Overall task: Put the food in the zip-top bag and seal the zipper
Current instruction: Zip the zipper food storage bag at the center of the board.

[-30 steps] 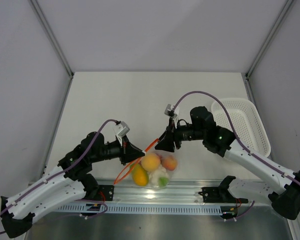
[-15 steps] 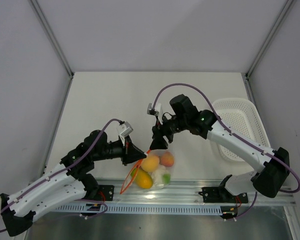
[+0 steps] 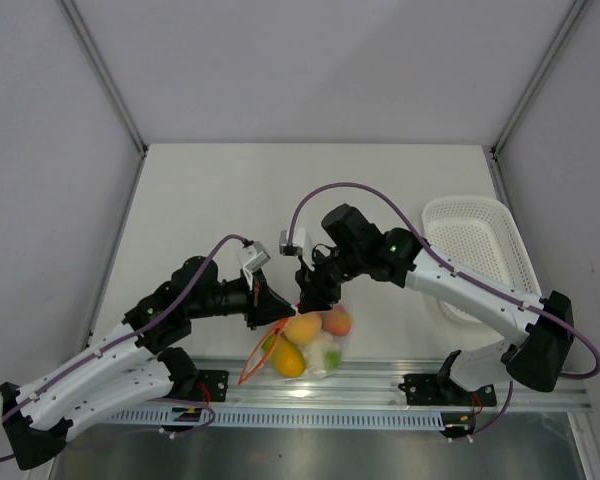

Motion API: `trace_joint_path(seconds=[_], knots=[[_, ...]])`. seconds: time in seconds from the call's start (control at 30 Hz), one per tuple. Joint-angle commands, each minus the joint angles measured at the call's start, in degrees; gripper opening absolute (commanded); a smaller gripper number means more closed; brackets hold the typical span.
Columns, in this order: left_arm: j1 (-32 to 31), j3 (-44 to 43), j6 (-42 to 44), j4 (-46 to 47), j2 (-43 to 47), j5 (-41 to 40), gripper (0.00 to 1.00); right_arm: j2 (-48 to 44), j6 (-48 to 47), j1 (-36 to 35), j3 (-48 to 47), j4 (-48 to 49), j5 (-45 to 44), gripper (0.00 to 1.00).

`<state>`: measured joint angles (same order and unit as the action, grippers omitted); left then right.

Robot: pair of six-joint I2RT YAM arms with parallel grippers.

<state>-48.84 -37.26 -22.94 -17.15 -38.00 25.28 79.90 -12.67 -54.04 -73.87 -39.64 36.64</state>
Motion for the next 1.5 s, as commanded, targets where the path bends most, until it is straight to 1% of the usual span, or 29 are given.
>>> trace_joint_path(seconds=[0.0,0.03,0.17,0.2,0.27,0.37,0.47,0.5,0.63,0.67,0.7,0.8,0.9,1.13,1.23,1.3,1.37,1.4,1.47], knots=[[0.15,-3.09,0.18,1.77,0.03,1.88,0.01,-1.15,-0.87,-0.45,-0.75,-0.44,-2.63,0.37],[0.15,-3.09,0.18,1.68,0.12,1.88,0.0,-1.15,-0.7,-0.36,-0.67,-0.44,-2.89,0.31],[0.15,-3.44,0.18,1.15,0.29,1.7,0.01,-1.15,-0.17,-0.36,-0.4,0.35,-4.03,0.19],[0.15,-3.79,0.18,1.15,0.21,1.79,0.01,-1.06,-0.08,-0.45,-0.49,0.35,-4.21,0.11],[0.15,-3.96,0.18,0.71,0.03,1.44,0.0,-0.97,0.27,-0.45,-0.75,0.61,-5.08,0.0],[0.15,-4.76,0.26,-0.17,-0.41,1.09,0.01,-1.23,1.76,-0.45,-0.67,1.58,-5.53,0.0],[0.15,-5.2,-0.09,-0.96,0.03,-0.22,0.01,-2.99,5.09,-0.45,0.99,4.81,-9.56,0.0],[0.15,-5.2,-0.52,-1.92,0.2,-1.97,0.0,-3.69,6.06,-0.28,1.87,6.05,-12.44,0.0],[0.15,-6.24,-1.23,-4.91,1.08,-5.5,0.01,-6.68,11.43,2.61,4.08,10.36,-16.42,0.0],[0.15,-6.51,-1.41,-5.52,1.17,-5.76,0.01,-6.86,12.39,2.97,4.69,10.72,-17.12,0.0],[0.15,-6.69,-1.41,-6.4,1.17,-6.2,0.01,-7.21,13.36,3.24,5.04,11.16,-20.18,0.0],[0.15,-7.74,-1.85,-7.98,1.35,-6.99,0.01,-8.26,15.9,4.56,6.36,11.86,-24.67,0.0],[0.15,-8.36,-2.11,-8.95,1.79,-8.13,0.01,-10.2,17.93,6.57,8.73,13.0,-27.06,0.0],[0.15,-7.74,-2.55,-11.33,2.67,-12.09,0.02,-12.57,20.83,10.88,12.42,13.27,-31.01,0.0],[0.15,-7.74,-2.81,-12.73,3.02,-13.59,0.02,-12.22,21.8,12.38,12.52,12.92,-32.51,0.0],[0.15,-7.83,-2.81,-13.44,3.63,-14.72,0.02,-11.96,22.77,12.73,11.99,11.96,-35.49,0.0],[0.15,-7.74,-3.08,-13.96,3.98,-16.74,0.02,-11.08,23.39,13.08,11.38,10.99,-36.64,0.0],[0.15,-7.74,-3.16,-14.4,4.16,-17.27,0.02,-10.73,23.65,13.26,11.29,10.29,-38.91,0.0],[0.15,-7.74,-3.51,-14.93,4.34,-18.59,0.02,-9.94,23.74,13.61,11.11,9.76,-39.72,0.0]])
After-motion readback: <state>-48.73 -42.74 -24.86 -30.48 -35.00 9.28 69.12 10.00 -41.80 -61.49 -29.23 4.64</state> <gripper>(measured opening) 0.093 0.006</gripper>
